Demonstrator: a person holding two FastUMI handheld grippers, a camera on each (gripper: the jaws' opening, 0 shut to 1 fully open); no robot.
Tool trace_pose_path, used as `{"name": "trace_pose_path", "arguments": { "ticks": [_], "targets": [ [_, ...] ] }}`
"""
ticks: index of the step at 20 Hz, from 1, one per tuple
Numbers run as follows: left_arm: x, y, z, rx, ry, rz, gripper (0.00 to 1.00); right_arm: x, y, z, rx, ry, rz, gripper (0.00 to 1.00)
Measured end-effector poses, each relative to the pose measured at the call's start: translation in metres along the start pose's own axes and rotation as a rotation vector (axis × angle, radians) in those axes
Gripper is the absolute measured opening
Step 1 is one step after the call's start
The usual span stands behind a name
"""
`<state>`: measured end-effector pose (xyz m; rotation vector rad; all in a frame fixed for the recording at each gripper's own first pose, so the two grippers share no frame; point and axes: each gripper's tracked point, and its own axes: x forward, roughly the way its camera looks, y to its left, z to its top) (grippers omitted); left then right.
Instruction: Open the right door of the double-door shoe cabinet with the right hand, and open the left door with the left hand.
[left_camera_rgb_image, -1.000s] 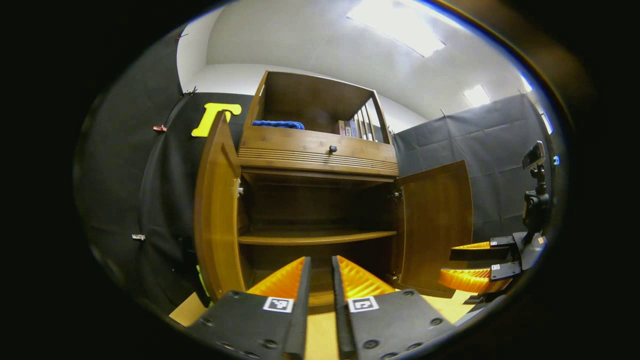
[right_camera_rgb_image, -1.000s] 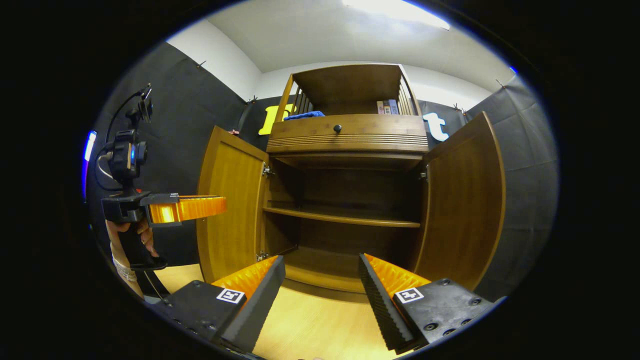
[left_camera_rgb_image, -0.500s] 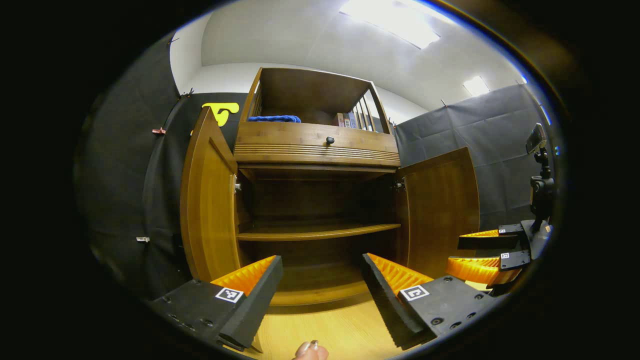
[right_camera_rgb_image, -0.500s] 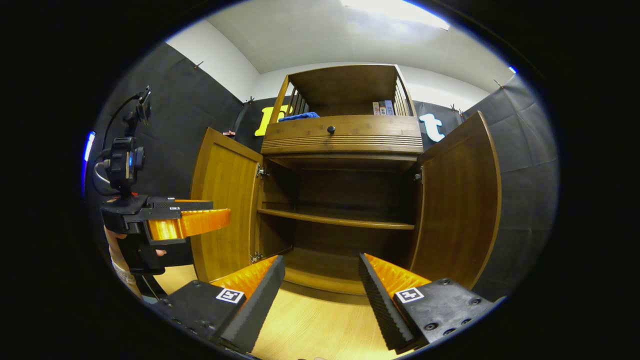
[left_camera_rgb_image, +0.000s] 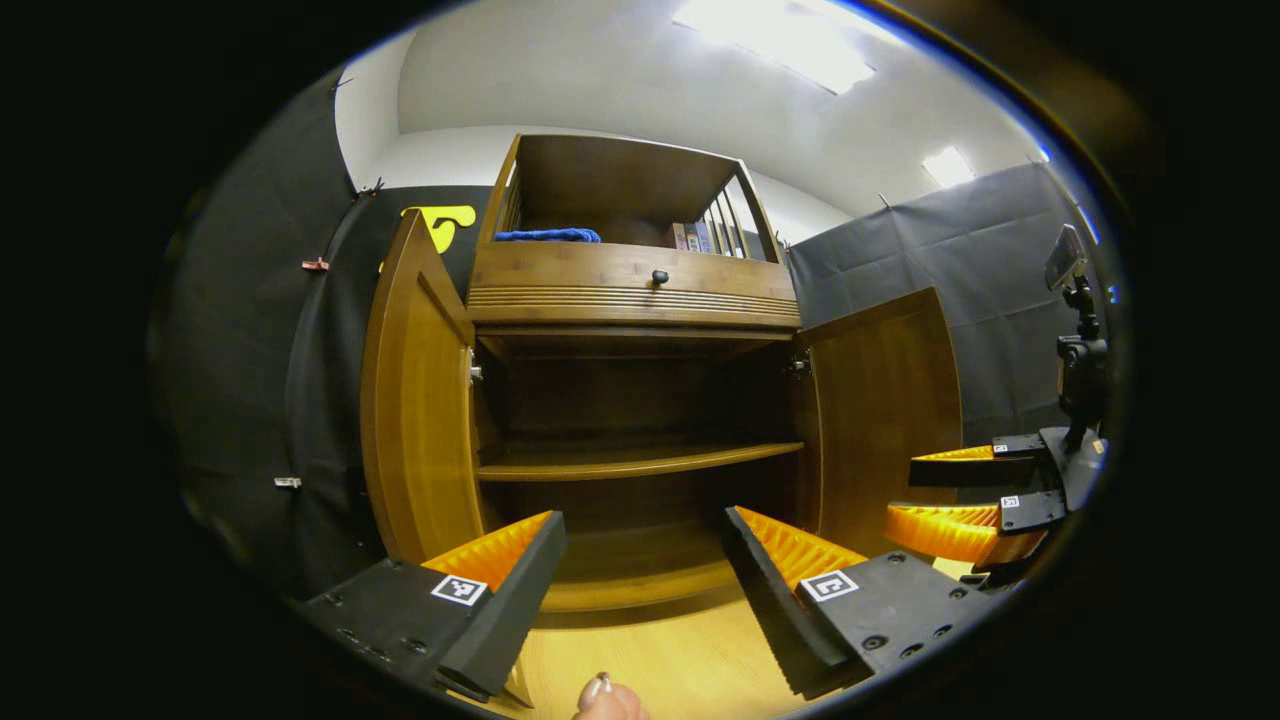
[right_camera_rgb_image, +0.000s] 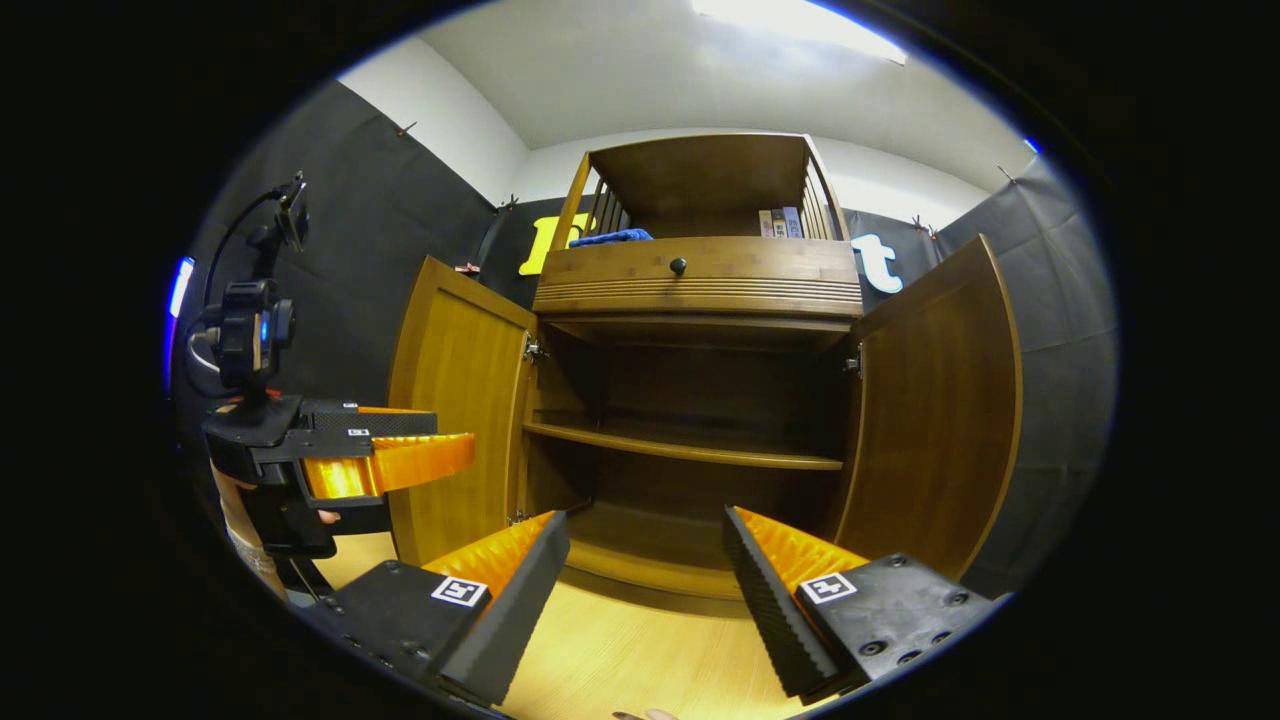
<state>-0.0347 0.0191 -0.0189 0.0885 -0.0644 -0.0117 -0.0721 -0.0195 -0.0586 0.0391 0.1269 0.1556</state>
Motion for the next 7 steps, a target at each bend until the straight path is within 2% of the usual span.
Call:
{"name": "trace_pose_path", "arguments": {
  "ticks": [1,7],
  "targets": [
    [-0.0004,0.0008,-0.0013,0.0,0.003,-0.002,1.0,0.0008,-0.0003,0.0001,-0.002,0.001,-0.004,0.97],
    [0.0009,0.0002,-0.0027,0.015,0.006,-0.008,1.0,0.0052,-0.003,0.0076,0.027,-0.005,-0.016,0.97]
  ]
}}
